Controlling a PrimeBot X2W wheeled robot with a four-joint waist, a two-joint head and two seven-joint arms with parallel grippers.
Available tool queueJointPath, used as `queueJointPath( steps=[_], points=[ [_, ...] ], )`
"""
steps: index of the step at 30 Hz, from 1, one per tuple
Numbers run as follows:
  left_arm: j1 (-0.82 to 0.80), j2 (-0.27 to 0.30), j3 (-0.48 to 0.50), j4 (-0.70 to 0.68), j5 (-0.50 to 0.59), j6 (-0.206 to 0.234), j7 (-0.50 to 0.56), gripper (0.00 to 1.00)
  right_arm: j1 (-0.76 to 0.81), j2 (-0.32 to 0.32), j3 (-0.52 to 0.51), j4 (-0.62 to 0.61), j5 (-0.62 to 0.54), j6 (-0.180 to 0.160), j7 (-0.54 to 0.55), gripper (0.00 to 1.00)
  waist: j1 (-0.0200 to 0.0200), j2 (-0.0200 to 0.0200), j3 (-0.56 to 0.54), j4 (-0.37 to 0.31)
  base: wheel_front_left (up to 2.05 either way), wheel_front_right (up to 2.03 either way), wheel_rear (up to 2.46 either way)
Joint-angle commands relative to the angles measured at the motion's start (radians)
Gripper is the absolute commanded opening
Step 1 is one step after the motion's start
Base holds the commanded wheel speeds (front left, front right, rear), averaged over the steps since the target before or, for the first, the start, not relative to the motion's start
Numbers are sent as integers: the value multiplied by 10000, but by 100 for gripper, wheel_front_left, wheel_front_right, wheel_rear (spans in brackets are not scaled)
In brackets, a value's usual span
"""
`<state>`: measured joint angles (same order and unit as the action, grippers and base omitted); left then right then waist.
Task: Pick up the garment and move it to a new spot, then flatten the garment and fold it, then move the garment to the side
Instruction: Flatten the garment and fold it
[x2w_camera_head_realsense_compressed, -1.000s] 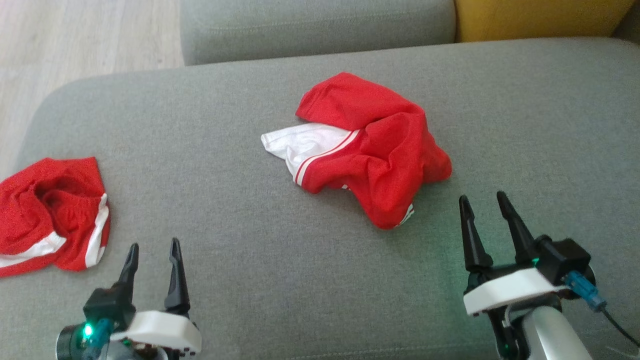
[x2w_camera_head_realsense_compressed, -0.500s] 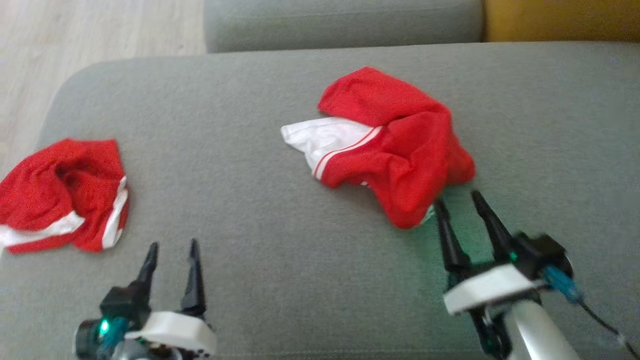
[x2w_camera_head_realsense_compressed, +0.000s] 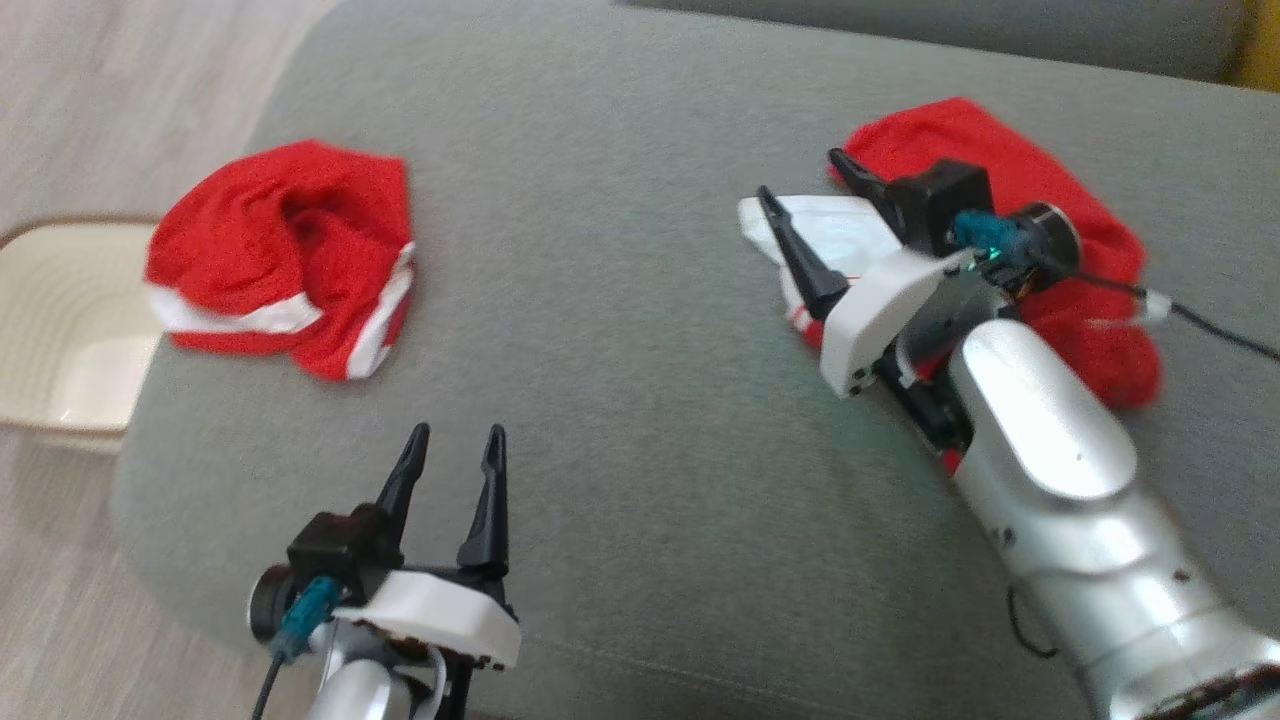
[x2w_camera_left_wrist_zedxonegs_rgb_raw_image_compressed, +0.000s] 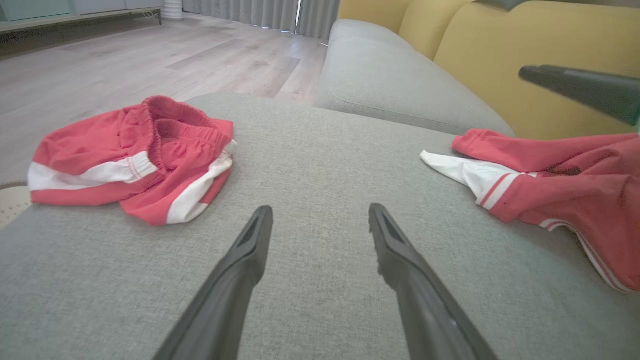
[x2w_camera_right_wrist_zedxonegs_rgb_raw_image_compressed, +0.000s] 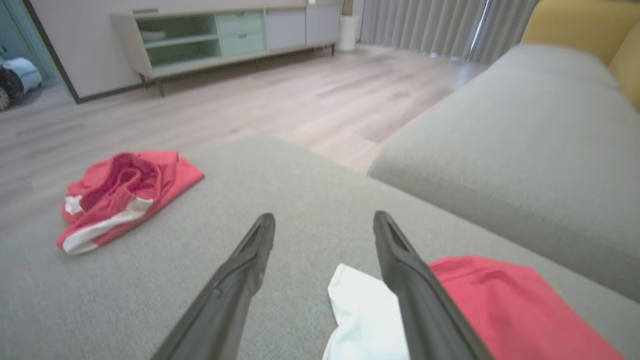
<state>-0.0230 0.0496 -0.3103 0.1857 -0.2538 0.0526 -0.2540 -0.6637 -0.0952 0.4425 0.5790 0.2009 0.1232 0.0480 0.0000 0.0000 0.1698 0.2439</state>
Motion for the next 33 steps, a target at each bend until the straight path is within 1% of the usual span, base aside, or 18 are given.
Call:
queueJointPath(
  steps=[1, 4, 8, 9, 14, 19, 20, 21, 22, 23, 25, 27, 30, 31, 33],
  points=[
    [-447, 8, 179, -278, -94, 56, -78, 100, -528, 15, 198, 168, 67, 75, 262, 100, 0, 0, 476, 769, 0, 0, 0],
    [-536, 8, -58, -213, -242, 7, -78, 100, -1084, -153, 268, 1234, 92, 75, 920, 100, 0, 0, 627, 1199, 0, 0, 0],
    [-609, 7, -330, -113, -325, -36, -78, 100, -1649, -366, 137, 2461, 34, 75, 1398, 100, 0, 0, 800, 1683, 0, 0, 0],
    [-609, 7, -330, -113, -325, -36, -78, 100, -1649, -366, 137, 2461, 34, 75, 1398, 100, 0, 0, 800, 1683, 0, 0, 0],
    [-702, 7, -596, -20, -468, -63, -78, 100, -2091, -646, -136, 3794, -277, 75, 1725, 100, 0, 0, 981, 2062, 0, 0, 0],
    [-811, 7, -801, -19, -540, -44, -78, 100, -2289, -693, -356, 4786, -638, 75, 2031, 100, 0, 0, 1113, 2154, 0, 0, 0],
    [-833, 7, -815, -19, -557, -33, -78, 100, -2307, -679, -424, 4941, -651, 75, 2092, 83, 0, 0, 1132, 2150, 0, 0, 0],
    [-853, 7, -822, -19, -572, -21, -78, 100, -2326, -676, -439, 5076, -713, 75, 2137, 45, 0, 0, 1139, 2142, 0, 0, 0],
    [-866, 7, -824, -23, -573, -6, -78, 100, -2336, -659, -442, 5202, -752, 75, 2197, 21, 0, 0, 1140, 2126, 0, 0, 0],
    [-866, 7, -816, -30, -571, 9, -78, 100, -2354, -635, -512, 5285, -730, 75, 2174, 0, 0, 0, 1139, 2101, 0, 0, 0],
    [-849, 7, -775, -39, -555, 42, -78, 100, -2417, -584, -513, 5386, -785, 75, 2077, 0, 0, 0, 1136, 2028, 0, 0, 0],
    [-836, 7, -731, -35, -538, 54, -78, 100, -2554, -517, -526, 5312, -810, 75, 1709, 0, 0, 0, 1141, 1943, 0, 0, 0],
    [-815, 7, -679, 7, -498, 26, -78, 100, -2852, -369, -509, 5057, -783, 75, 936, 0, 0, 0, 1046, 1808, 0, 0, 0],
    [-787, 7, -679, 47, -492, 8, -78, 100, -3142, -182, -509, 4800, -615, 75, 384, 0, 0, 0, 928, 1725, 0, 0, 0],
    [-744, 7, -715, 82, -468, -18, -78, 100, -3506, 46, -454, 4462, -309, 75, -142, 0, 0, 0, 752, 1654, 0, 0, 0]
  ],
)
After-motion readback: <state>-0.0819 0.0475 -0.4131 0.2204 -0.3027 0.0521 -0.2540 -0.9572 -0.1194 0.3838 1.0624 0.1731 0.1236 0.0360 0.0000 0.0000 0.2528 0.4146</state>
